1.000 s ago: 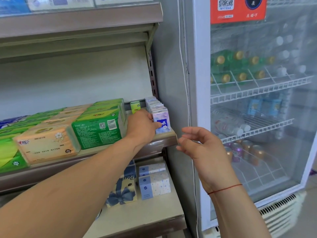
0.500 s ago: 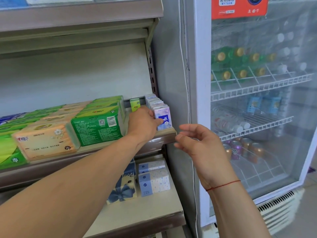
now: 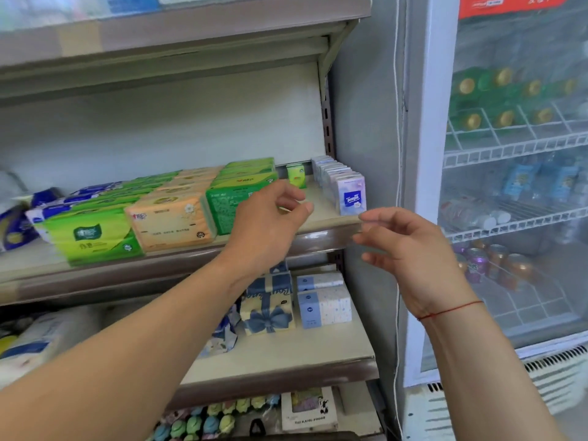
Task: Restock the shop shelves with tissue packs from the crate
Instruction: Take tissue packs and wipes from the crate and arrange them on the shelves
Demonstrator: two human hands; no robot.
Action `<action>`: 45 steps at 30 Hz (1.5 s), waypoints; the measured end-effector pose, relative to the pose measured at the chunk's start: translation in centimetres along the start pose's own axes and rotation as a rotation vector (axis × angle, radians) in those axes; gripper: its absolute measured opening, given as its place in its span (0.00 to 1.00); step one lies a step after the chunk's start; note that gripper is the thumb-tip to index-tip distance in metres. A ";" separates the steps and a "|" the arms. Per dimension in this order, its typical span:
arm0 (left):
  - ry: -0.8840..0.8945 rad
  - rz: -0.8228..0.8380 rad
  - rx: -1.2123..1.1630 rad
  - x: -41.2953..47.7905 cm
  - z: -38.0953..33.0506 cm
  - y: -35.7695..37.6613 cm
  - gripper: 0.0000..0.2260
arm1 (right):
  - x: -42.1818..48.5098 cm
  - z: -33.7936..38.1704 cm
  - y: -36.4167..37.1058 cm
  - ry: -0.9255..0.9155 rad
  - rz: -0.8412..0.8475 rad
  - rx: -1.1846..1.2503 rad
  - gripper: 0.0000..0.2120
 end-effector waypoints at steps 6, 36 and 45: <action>-0.107 0.004 -0.033 -8.1 7.3 -7.7 0.04 | -5.8 -2.5 6.7 0.086 0.253 -0.088 0.05; -0.777 0.858 0.651 -35.8 62.1 3.0 0.14 | -47.7 -42.6 7.5 0.765 1.549 -0.979 0.14; -0.489 1.150 0.970 -39.4 68.2 10.7 0.24 | -56.4 -48.1 7.9 0.373 2.081 -0.927 0.26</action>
Point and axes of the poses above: each hand's wrist, its own x-axis towards the middle knuckle, its own y-axis out of the palm, z = x × y, the point moved 9 cm from there along x, towards the middle knuckle, and after that the axes turned 15 degrees about -y, right-handed, at the moved point
